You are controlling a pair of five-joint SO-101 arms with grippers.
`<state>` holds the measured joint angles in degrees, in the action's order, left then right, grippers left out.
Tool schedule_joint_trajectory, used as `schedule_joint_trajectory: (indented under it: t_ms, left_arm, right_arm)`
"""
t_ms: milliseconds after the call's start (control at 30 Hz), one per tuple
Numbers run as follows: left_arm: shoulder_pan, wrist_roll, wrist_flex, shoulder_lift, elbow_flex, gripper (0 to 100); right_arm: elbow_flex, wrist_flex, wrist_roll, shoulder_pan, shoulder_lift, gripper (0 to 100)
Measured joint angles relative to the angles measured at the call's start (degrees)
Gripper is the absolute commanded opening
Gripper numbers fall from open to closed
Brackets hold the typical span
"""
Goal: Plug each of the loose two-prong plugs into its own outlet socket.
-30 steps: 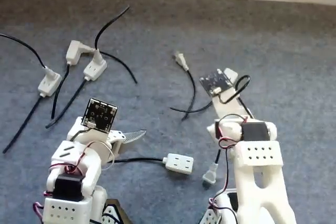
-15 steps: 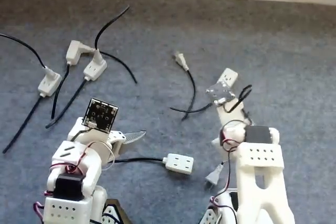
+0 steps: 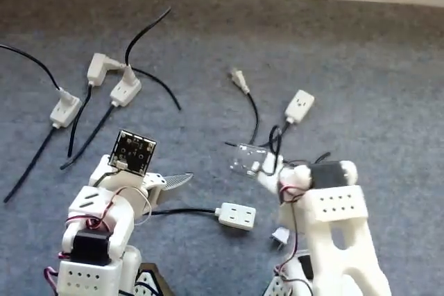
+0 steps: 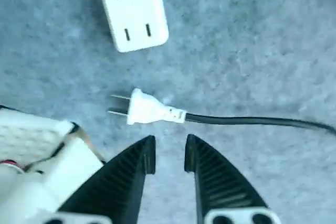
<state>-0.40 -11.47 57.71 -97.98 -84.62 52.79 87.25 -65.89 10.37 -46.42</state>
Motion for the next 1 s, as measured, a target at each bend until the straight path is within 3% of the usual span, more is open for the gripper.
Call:
schedule_joint_trajectory:
  t_ms: [167, 433, 767, 1000]
  left_arm:
    - [0.0, 0.0, 0.0, 0.0, 0.0, 44]
    - [0.0, 0.0, 0.0, 0.0, 0.0, 44]
    - [0.0, 0.0, 0.0, 0.0, 0.0, 44]
    - [0.0, 0.0, 0.0, 0.0, 0.0, 44]
  right_arm:
    - [-0.1, -0.4, -25.6, -3.5, 0.0, 9.5]
    - [8.2, -2.5, -48.9, -0.6, -0.1, 9.5]
    - [21.0, -23.1, -53.1, -0.6, -0.1, 18.1]
    - [22.4, -23.5, -53.1, -0.3, -0.1, 18.0]
